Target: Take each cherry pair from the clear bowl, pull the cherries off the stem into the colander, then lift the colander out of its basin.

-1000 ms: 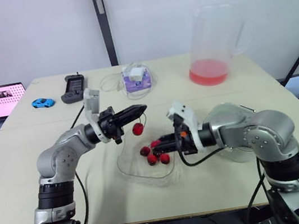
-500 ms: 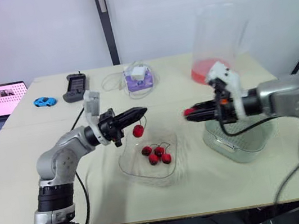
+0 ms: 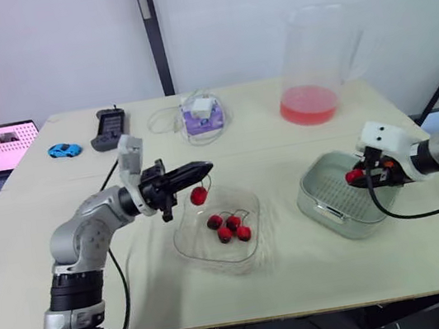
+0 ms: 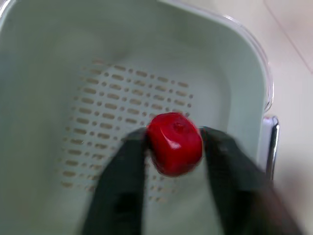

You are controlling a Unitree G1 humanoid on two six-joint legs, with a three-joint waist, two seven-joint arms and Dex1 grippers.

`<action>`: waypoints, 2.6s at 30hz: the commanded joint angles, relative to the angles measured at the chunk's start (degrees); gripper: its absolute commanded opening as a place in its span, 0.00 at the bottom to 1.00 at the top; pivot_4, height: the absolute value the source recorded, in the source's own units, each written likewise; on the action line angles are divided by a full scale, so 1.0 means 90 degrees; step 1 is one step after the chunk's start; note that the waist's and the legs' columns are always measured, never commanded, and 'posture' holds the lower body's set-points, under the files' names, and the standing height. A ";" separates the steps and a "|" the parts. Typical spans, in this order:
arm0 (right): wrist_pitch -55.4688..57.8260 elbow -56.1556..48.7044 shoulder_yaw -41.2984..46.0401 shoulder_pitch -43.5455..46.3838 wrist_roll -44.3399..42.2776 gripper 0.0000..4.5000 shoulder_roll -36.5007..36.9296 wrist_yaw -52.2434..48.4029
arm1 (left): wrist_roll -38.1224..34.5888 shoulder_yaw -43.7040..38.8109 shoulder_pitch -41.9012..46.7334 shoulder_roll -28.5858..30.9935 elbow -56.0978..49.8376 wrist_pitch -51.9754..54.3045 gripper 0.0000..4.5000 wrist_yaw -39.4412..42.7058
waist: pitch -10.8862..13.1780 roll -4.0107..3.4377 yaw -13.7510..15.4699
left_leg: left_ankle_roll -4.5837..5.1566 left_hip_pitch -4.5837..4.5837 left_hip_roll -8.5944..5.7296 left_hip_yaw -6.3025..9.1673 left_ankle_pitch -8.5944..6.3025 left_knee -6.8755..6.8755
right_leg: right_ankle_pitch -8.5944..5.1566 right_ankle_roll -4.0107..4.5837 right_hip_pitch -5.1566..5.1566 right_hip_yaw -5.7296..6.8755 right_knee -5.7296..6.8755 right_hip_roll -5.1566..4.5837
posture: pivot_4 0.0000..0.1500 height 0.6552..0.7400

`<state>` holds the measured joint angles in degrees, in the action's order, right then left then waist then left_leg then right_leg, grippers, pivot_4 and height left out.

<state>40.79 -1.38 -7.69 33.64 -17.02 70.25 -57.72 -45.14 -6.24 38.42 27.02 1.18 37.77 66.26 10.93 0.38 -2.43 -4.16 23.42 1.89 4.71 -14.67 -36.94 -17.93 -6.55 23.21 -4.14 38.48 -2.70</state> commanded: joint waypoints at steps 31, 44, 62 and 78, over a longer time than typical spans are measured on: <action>0.2083 -0.2762 0.0244 0.0697 -0.2193 0.99 -0.5053 0.2493 | -0.0281 -0.0226 0.0160 -0.0035 -0.0259 0.0008 0.00 -0.0403 | -0.0003 0.0005 0.0001 | -0.0007 0.0004 -0.0003 0.0012 0.0004 -0.0008 | 0.0000 0.0000 -0.0004 0.0008 0.0010 -0.0004 | 1.00 0.92; 0.1504 -0.2073 -0.0241 0.1073 -0.1771 0.99 -0.5997 0.2873 | -0.0257 -0.0222 0.0098 -0.0114 -0.0401 -0.0050 0.00 -0.0547 | -0.0003 0.0005 -0.0024 | -0.0006 0.0001 -0.0001 0.0016 0.0004 -0.0006 | 0.0000 0.0000 0.0000 0.0009 0.0018 0.0001 | 1.00 0.92; 0.1709 -0.2049 -0.0259 0.0978 -0.1713 0.27 -0.5966 0.2888 | -0.0246 -0.0214 0.0117 -0.0163 -0.0362 -0.0092 0.00 -0.0575 | -0.0003 0.0004 -0.0020 | -0.0006 0.0001 -0.0002 0.0016 0.0003 -0.0005 | 0.0000 0.0000 0.0004 0.0009 0.0024 0.0001 | 1.00 0.92; 0.2845 -0.2909 -0.0132 0.1034 -0.2051 0.27 -0.5366 0.2922 | -0.0240 -0.0216 0.0218 -0.0229 -0.0288 -0.0139 0.00 -0.0535 | -0.0003 0.0005 -0.0014 | -0.0006 0.0001 -0.0002 0.0016 0.0003 -0.0006 | 0.0000 0.0000 0.0004 0.0009 0.0022 0.0001 | 1.00 0.92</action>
<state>65.17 -23.77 -12.23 41.03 -33.39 21.30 -31.41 -46.80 -7.12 38.97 24.44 -0.62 37.80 61.05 10.90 0.42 -2.56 -4.21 23.44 1.88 4.86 -14.64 -36.98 -17.93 -6.54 23.24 -4.06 38.68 -2.70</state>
